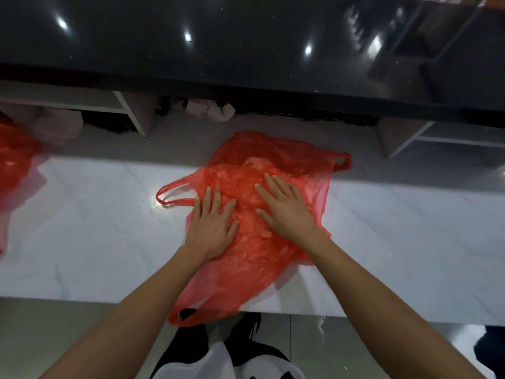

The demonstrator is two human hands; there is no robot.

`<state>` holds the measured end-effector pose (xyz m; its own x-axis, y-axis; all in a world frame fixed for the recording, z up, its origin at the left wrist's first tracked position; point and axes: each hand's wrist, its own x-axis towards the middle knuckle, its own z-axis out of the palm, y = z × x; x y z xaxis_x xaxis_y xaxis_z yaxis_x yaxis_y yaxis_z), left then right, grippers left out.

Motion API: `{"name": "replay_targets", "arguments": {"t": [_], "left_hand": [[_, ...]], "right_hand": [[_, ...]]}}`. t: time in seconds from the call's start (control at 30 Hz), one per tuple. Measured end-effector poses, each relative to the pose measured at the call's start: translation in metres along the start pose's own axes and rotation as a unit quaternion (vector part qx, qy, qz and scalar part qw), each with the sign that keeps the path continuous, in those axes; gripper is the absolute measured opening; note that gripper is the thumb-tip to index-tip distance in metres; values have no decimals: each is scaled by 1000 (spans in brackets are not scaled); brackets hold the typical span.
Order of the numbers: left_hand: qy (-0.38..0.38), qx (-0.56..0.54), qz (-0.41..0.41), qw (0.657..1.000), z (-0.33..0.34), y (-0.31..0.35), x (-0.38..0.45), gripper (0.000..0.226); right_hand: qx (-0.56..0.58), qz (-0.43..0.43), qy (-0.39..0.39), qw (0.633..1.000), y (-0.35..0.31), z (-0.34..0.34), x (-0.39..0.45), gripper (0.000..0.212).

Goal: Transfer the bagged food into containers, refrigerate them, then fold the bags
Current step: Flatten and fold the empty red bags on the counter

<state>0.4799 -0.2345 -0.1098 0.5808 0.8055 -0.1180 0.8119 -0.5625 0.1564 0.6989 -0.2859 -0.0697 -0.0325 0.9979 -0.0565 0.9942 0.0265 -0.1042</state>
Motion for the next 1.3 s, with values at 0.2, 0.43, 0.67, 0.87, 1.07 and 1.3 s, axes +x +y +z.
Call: {"name": "replay_targets", "arguments": {"t": [0.2,0.43,0.67,0.87,1.07,1.3], "left_hand": [[10,-39,-16,999,-5,-6,1,67],[155,-41,7,987,-50,-4,6,67],[268,-91,59,957,-95,24,15,57],[156,-27,73,985,-66,42,37,58],[-30,-7,54,998,-32,32,71,78],[-28,3,40,999,1,20,37,70]], "right_hand": [[19,80,-25,996,32,24,6,81],[12,43,284,958,24,8,3,38],[112,214,323,915,18,-27,16,49],[162,377,86,908,24,-9,23,69],[113,357,47,926,27,30,0,78],[56,329,71,940,16,52,-28,79]]}}
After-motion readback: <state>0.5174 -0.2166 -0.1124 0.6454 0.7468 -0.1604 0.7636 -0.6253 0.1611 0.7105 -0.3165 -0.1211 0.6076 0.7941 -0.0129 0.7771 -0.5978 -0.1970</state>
